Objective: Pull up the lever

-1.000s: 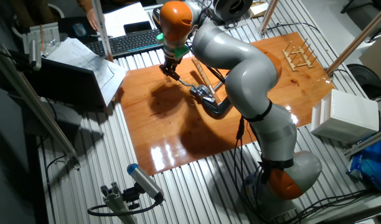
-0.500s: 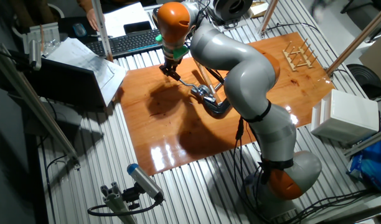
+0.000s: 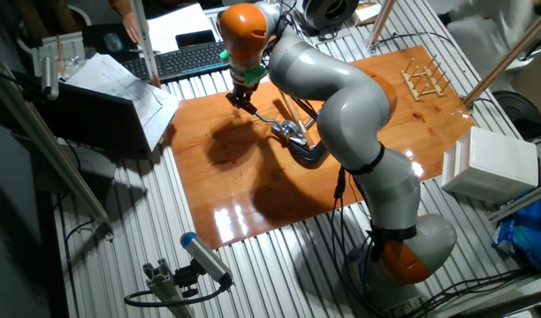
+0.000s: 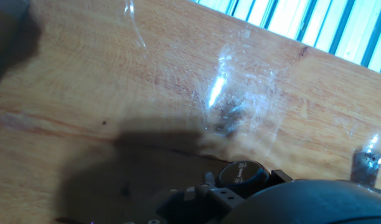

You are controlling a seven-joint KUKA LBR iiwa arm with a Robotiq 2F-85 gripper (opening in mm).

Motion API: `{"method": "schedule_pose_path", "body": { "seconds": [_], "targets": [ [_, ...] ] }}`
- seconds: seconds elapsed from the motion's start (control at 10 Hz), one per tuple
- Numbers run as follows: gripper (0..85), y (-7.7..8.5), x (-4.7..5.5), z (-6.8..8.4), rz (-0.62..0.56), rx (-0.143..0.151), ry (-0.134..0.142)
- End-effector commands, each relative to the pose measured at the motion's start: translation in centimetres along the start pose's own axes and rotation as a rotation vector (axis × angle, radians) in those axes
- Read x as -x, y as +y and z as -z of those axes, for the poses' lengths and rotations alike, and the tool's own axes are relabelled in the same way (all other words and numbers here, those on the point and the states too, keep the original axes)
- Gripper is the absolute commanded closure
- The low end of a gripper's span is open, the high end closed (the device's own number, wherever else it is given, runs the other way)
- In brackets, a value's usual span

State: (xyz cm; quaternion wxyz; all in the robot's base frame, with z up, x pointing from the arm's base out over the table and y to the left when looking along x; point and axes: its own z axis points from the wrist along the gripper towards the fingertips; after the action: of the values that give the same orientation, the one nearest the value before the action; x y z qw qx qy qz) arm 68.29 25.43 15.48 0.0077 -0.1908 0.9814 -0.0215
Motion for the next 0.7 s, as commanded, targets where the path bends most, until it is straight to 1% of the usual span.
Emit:
{"method": "schedule_pose_path", "body": {
  "seconds": [0.0, 0.1, 0.2, 0.3, 0.4, 0.5, 0.6],
  "targets": [
    [51.0, 0.14, 0.10, -0.13, 0.000, -0.004, 0.000],
    [51.0, 0.25, 0.20, -0.24, -0.005, -0.014, -0.006],
    [51.0, 0.35, 0.33, -0.35, -0.017, -0.022, 0.007],
    [51.0, 0.36, 0.38, -0.40, -0.017, -0.026, 0.007],
    [34.0, 0.34, 0.38, -0.39, -0.020, -0.026, 0.005],
    [34.0, 0.39, 0.40, -0.41, -0.025, -0.027, 0.009],
    [34.0, 0.45, 0.43, -0.43, -0.029, -0.035, 0.017]
  ]
}}
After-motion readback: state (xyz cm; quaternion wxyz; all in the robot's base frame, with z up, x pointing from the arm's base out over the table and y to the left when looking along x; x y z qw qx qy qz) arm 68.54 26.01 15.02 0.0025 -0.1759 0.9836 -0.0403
